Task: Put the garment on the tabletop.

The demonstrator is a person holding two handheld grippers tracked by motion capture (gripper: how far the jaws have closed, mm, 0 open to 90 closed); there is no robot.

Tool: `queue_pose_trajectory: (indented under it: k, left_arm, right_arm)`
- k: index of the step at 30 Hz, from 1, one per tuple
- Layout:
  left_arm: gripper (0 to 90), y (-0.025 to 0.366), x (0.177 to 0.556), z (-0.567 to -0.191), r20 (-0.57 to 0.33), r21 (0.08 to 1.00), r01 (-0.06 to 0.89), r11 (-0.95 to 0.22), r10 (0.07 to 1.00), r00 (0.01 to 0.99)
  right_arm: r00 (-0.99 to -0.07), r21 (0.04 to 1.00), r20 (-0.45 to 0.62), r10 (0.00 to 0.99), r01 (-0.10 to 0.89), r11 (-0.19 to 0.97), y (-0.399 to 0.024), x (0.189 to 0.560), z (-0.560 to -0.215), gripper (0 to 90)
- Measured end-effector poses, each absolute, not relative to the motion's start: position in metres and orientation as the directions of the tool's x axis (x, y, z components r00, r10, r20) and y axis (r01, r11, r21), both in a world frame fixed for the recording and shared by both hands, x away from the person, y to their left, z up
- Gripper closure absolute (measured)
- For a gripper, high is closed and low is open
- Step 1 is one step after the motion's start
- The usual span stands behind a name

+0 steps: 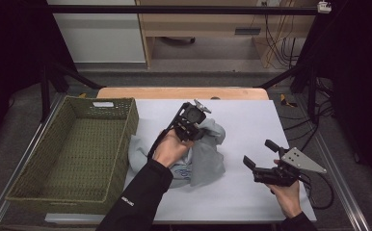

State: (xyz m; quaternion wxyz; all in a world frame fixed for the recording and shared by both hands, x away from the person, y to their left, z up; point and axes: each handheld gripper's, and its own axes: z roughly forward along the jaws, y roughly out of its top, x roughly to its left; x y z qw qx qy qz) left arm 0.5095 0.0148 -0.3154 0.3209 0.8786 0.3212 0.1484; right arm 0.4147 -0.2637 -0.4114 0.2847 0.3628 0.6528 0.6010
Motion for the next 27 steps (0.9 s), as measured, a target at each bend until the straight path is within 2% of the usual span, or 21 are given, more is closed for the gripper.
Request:
queue_pose_trajectory:
  k: [20, 23, 26, 27]
  left_arm:
    - [79.6, 0.009, 0.514, -0.38, 0.004, 0.674, 0.486, -0.557, 0.661, 0.751]
    - [71.4, 0.008, 0.512, -0.381, 0.012, 0.68, 0.48, -0.555, 0.662, 0.75]
    - [55.5, 0.009, 0.511, -0.377, 0.006, 0.694, 0.475, -0.541, 0.664, 0.747]
    - [55.5, 0.011, 0.51, -0.375, 0.0, 0.699, 0.472, -0.537, 0.66, 0.751]
  right_arm:
    - [-0.584, 0.991, 0.055, 0.81, 0.131, 0.027, -0.263, 0.41, -0.421, 1.4]
    - [-0.585, 0.991, 0.043, 0.81, 0.125, 0.037, -0.263, 0.411, -0.422, 1.4]
    - [-0.584, 0.991, 0.048, 0.81, 0.13, 0.035, -0.263, 0.411, -0.422, 1.4]
    - [-0.582, 0.991, 0.052, 0.812, 0.133, 0.033, -0.262, 0.411, -0.422, 1.3]
